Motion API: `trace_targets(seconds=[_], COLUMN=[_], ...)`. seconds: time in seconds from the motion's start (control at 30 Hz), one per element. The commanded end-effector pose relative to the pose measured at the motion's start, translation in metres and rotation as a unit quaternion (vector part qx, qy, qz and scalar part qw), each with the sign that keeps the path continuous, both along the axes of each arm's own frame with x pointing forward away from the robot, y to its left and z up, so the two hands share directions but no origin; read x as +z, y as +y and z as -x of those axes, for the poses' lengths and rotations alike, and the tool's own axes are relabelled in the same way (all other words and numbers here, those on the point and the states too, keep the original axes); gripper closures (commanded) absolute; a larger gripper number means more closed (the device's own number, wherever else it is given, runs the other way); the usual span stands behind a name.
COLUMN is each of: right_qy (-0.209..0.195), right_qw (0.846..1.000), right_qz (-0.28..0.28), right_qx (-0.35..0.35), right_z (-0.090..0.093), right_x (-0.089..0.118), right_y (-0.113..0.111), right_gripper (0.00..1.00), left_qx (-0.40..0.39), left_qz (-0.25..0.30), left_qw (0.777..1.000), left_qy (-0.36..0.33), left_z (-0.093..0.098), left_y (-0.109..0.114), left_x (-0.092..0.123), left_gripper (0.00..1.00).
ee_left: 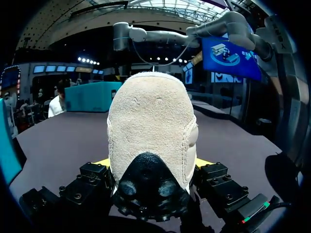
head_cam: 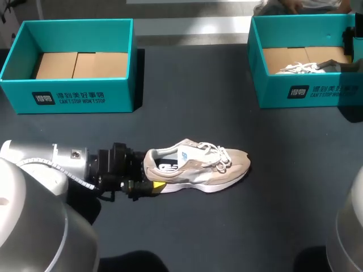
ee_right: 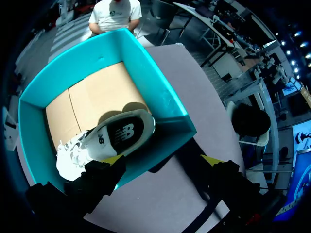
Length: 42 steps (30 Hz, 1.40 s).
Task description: Take the shoe out of the shoebox, open the shoe tongue, remove and reinsert the insole, then place the shoe into the shoebox
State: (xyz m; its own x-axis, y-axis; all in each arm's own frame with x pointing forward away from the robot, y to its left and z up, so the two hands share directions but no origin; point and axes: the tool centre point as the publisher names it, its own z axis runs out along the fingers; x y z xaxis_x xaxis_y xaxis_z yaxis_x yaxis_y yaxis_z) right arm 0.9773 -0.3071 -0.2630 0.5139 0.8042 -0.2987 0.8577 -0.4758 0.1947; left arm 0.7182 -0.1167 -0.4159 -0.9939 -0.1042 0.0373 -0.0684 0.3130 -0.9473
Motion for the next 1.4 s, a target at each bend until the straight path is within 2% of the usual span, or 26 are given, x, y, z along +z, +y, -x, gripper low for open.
trace_targets(seconds=[0.03,0.13,0.2,0.33,0.37,0.43,0.73,0.9,1.0,1.4], right_qy=[-0.001,0.008,0.0,0.028,0.028,0.004,-0.027,-0.023,0.005,0.005], right_qw=[1.0,1.0,0.999,0.998,0.999,0.998,0.994,0.991,0.989,0.989], right_qz=[0.0,-0.007,-0.032,-0.047,-0.045,-0.051,-0.027,-0.047,-0.065,-0.065], right_qx=[0.0,0.002,0.013,0.013,0.013,0.036,0.098,0.121,0.133,0.133], right_z=[0.0,0.001,0.009,0.03,0.038,0.051,0.102,0.129,0.144,0.144], right_x=[0.0,-0.001,-0.001,0.002,0.002,0.005,0.008,0.012,0.008,0.008], right_y=[0.0,0.001,0.014,0.045,0.055,0.076,0.178,0.22,0.243,0.243], right_gripper=[0.0,0.0,0.0,0.0,0.0,0.0,0.0,0.0,0.0,0.0], left_qx=[0.001,0.001,0.001,0.001,0.001,0.001,0.001,0.001,0.001,0.001], left_qz=[-0.001,-0.001,-0.001,-0.001,-0.001,-0.001,-0.001,-0.001,-0.001,-0.001], left_qw=[1.0,1.0,1.0,1.0,1.0,1.0,1.0,1.0,1.0,1.0], left_qy=[0.0,0.0,0.0,0.0,0.0,0.0,0.0,0.0,0.0,0.0], left_z=[0.001,0.001,0.001,0.001,0.001,0.001,0.001,0.001,0.001,0.001], left_y=[-0.002,-0.002,-0.002,-0.002,-0.002,-0.002,-0.002,-0.002,-0.002,-0.002], left_x=[-0.005,-0.005,-0.005,-0.005,-0.005,-0.005,-0.005,-0.005,-0.005,-0.005], left_gripper=[1.0,1.0,1.0,1.0,1.0,1.0,1.0,1.0,1.0,1.0])
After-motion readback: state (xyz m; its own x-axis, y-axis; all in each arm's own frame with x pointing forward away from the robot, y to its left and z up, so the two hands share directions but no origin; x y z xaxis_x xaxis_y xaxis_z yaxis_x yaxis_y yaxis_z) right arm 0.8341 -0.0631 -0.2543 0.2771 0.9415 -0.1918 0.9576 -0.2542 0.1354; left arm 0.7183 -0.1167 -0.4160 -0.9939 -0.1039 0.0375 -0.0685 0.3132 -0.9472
